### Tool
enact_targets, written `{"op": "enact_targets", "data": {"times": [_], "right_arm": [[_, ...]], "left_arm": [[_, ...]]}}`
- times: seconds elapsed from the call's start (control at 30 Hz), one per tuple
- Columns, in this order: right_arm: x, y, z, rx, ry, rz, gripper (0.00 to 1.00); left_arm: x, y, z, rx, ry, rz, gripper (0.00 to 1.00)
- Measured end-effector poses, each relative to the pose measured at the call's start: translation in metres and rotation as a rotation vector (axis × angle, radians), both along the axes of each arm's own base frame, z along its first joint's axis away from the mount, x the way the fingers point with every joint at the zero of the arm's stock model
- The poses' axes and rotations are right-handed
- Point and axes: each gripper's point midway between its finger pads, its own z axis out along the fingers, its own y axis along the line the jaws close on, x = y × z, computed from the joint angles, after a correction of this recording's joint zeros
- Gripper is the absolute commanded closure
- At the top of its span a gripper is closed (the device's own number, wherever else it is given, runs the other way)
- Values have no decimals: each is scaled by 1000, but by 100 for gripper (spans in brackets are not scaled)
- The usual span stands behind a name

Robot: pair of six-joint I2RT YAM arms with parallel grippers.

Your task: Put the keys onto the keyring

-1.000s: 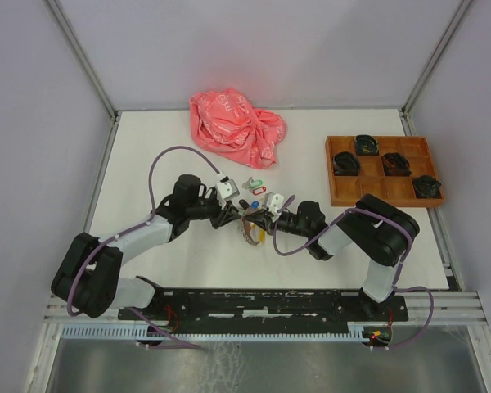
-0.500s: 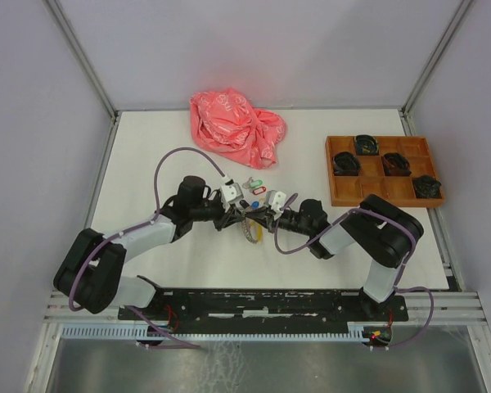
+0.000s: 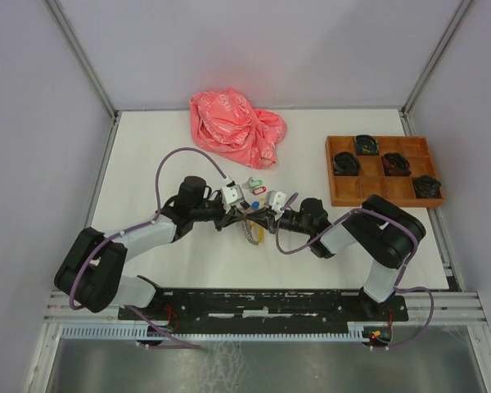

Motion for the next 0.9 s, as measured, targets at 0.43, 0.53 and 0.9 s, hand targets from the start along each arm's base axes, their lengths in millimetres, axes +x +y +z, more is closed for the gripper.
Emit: {"op": "enact_targets", "data": {"times": [0.43,0.53,0.9], "right_arm": [[-6,0,-5,-17,18,34,92],[-6,0,-6,-19,20,34,83],[11,-19,15,-19,113,-78,55]], "left_arm": [[-11,-2,-3,2,13,-58,97],[-12,-2,-3,3,20,-61,97],[-1,5,1,56,49,18,97]]}}
